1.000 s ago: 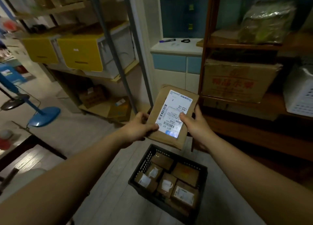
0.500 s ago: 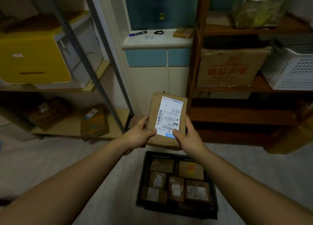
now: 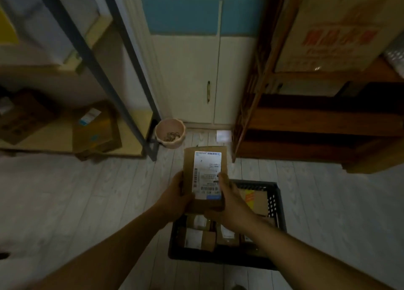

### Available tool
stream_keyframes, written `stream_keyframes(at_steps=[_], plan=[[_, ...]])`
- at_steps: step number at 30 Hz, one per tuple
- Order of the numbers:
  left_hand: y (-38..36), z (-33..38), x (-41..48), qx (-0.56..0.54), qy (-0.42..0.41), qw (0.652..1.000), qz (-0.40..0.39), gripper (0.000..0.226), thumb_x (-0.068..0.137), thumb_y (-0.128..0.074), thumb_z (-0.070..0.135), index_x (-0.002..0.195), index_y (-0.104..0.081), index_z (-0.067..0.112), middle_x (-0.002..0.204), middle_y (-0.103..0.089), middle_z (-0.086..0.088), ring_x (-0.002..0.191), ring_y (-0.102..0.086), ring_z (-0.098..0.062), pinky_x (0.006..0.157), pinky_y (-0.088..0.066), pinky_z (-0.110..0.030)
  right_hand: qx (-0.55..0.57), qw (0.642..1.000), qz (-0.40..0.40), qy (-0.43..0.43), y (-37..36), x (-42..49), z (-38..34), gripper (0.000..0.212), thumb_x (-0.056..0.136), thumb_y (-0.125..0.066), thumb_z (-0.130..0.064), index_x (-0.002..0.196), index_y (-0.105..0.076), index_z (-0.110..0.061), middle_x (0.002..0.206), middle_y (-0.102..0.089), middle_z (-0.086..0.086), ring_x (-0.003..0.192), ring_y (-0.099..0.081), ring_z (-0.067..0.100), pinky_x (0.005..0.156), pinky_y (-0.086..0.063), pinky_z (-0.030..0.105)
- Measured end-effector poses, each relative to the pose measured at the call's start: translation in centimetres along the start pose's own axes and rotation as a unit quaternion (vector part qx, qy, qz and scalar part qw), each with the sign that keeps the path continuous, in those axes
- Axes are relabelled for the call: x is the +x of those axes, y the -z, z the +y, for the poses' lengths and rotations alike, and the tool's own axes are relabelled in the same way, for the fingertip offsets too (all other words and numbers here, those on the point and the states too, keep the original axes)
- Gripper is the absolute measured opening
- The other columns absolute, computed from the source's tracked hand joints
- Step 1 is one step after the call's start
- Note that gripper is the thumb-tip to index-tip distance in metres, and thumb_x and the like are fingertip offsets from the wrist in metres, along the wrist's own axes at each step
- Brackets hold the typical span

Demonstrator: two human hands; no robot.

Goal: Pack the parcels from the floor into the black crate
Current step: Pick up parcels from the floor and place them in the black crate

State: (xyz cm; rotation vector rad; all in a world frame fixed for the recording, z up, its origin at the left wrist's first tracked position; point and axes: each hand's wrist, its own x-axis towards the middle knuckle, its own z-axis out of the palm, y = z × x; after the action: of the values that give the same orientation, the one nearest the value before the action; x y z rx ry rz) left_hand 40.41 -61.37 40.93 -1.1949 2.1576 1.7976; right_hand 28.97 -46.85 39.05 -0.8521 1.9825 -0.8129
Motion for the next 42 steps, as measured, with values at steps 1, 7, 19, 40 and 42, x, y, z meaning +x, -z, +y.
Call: stream_keyframes(at_steps=[1, 7, 19, 40, 42], plan=[[-0.5, -2.2, 1.4, 0.002, -0.003, 1.0, -0.001, 0.061, 0.089, -0.055, 0.009, 0.135, -0.025, 0.036, 0.103, -0.042, 0.026, 0.11, -0.048, -0.012, 0.092, -0.048, -0.04, -0.016, 1.0, 0.005, -0.015, -1.6, 1.1, 2.2, 0.111, 0.074, -0.074, -0.044, 0.148, 0.009, -0.039, 0.158, 0.0, 0.002, 0.143, -0.015, 0.023, 0.116, -0.024, 0.043], [-3.1, -15.7, 10.1, 0.032, -0.009, 0.999, -0.026, 0.061, 0.088, -0.056, 0.006, 0.139, -0.028, 0.025, 0.125, -0.048, 0.008, 0.117, -0.05, -0.017, 0.095, -0.049, -0.037, 0.191, 0.978, -0.034, -0.073, -10.9, 8.0, 11.3, 0.075, 0.081, -0.06, -0.049, 0.145, -0.03, -0.025, 0.14, -0.047, 0.015, 0.125, -0.049, 0.034, 0.101, -0.042, 0.055], [-6.6, -30.8, 20.8, 0.344, 0.014, 0.939, 0.01, 0.088, 0.088, -0.056, 0.035, 0.148, 0.005, 0.017, 0.157, 0.009, -0.004, 0.143, 0.005, -0.026, 0.115, -0.015, -0.053, 0.084, 0.995, -0.027, -0.055, -20.3, 17.6, 25.3, 0.095, 0.085, -0.068, -0.028, 0.149, 0.002, -0.029, 0.152, -0.014, 0.001, 0.14, -0.023, 0.018, 0.111, -0.028, 0.024], [-3.9, -30.3, 22.9, 0.513, -0.07, 0.854, -0.052, 0.084, 0.09, -0.043, 0.051, 0.145, 0.015, 0.026, 0.156, 0.016, -0.003, 0.142, 0.011, -0.029, 0.113, -0.006, -0.051, -0.215, 0.97, -0.047, -0.107, -18.8, 20.9, 23.4, 0.089, 0.088, -0.05, -0.055, 0.147, 0.014, -0.036, 0.156, 0.025, 0.001, 0.144, 0.011, 0.032, 0.114, -0.013, 0.055], [-3.7, -28.5, 21.2, 0.487, -0.057, 0.87, -0.05, 0.084, 0.089, -0.046, 0.051, 0.146, 0.012, 0.027, 0.156, 0.012, -0.006, 0.142, 0.009, -0.032, 0.112, -0.008, -0.054, -0.218, 0.967, -0.07, -0.114, -17.3, 19.2, 22.1, 0.087, 0.087, -0.048, -0.06, 0.145, 0.014, -0.041, 0.156, 0.025, 0.0, 0.144, 0.013, 0.032, 0.113, -0.009, 0.054]])
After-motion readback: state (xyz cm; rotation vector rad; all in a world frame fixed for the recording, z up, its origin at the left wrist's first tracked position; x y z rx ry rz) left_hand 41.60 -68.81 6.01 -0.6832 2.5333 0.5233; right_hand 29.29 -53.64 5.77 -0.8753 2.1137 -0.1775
